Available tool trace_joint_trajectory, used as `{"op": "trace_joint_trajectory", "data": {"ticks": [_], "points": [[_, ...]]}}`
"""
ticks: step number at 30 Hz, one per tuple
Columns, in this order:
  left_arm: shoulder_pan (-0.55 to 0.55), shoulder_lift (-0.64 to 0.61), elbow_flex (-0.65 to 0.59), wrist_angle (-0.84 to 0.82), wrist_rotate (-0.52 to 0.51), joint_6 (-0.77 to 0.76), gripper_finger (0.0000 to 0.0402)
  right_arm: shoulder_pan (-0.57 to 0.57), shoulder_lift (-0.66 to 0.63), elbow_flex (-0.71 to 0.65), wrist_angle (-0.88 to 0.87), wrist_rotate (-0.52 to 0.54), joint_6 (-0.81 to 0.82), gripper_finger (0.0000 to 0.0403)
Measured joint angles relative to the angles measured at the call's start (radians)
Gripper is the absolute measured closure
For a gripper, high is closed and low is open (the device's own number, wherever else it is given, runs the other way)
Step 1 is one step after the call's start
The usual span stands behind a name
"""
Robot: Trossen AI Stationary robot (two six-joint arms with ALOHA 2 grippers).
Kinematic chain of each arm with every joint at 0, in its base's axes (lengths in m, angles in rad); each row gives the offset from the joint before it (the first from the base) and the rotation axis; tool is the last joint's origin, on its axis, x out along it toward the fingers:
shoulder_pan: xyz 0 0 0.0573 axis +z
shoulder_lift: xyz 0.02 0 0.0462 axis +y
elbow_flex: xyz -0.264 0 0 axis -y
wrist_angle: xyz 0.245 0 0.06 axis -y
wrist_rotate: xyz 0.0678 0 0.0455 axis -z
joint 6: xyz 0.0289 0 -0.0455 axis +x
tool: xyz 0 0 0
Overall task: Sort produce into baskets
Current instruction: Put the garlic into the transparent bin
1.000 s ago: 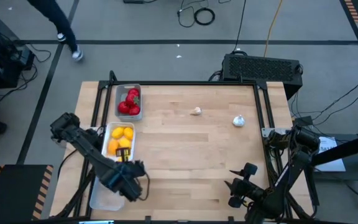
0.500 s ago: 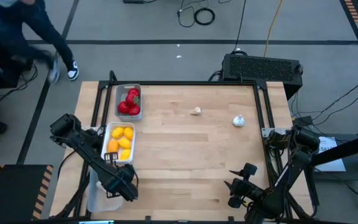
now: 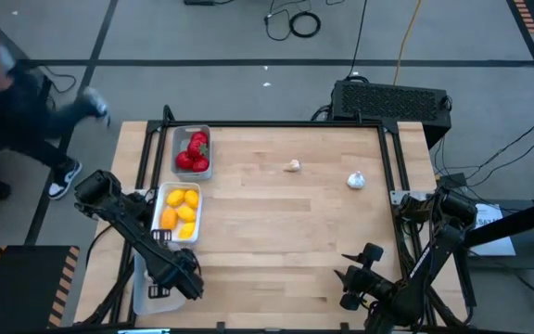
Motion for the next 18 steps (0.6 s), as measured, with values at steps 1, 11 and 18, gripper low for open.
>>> {"op": "trace_joint_trajectory", "data": {"ticks": [1,11,18], "points": [[0.0,0.0,0.0,-0.005,0.001,0.001,0.0398,0.0,0.0,0.0,0.0,0.0,0.0,0.0177],[0.039,-0.001,-0.086,-0.007,-0.041,0.019,0.0398,0.0,0.0,0.0,0.003,0.024,0.0,0.0177],[0.08,-0.001,-0.097,0.089,-0.1,0.035,0.0398,0.0,0.0,0.0,0.005,0.024,0.0,0.0177]]}}
